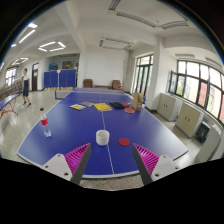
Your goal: Pour water
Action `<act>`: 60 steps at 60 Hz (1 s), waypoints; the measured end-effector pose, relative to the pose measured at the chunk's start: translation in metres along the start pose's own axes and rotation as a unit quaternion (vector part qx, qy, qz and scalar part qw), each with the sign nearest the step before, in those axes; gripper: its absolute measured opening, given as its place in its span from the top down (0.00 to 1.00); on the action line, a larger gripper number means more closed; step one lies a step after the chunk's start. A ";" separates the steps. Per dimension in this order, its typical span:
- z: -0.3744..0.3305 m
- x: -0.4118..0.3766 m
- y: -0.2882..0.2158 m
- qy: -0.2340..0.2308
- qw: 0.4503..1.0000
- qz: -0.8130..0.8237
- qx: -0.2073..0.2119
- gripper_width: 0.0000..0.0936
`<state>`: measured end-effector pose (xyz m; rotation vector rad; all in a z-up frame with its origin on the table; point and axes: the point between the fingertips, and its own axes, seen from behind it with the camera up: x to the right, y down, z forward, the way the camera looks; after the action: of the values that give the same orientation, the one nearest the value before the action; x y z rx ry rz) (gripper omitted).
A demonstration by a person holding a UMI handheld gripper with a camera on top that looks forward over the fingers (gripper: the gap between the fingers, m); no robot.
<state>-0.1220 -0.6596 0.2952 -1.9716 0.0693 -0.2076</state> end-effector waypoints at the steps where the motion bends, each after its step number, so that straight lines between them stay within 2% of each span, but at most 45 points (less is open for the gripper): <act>1: 0.000 0.000 0.001 0.000 1.000 -0.001 -0.001 0.09; 8: 0.001 -0.003 0.009 0.002 1.000 -0.007 -0.016 0.09; 18: 0.018 -0.028 0.060 -0.004 0.999 -0.016 -0.047 0.09; 26: 0.028 -0.079 0.103 -0.024 0.997 -0.022 -0.072 0.09; 37: 0.066 -0.204 0.159 -0.064 0.992 -0.037 -0.104 0.08; 46: 0.117 -0.326 0.142 -0.112 0.990 -0.021 -0.080 0.09; 60: 0.244 -0.477 0.068 -0.156 0.988 0.006 -0.017 0.09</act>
<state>-0.5439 -0.3970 0.0841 -2.0150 -0.1185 0.1125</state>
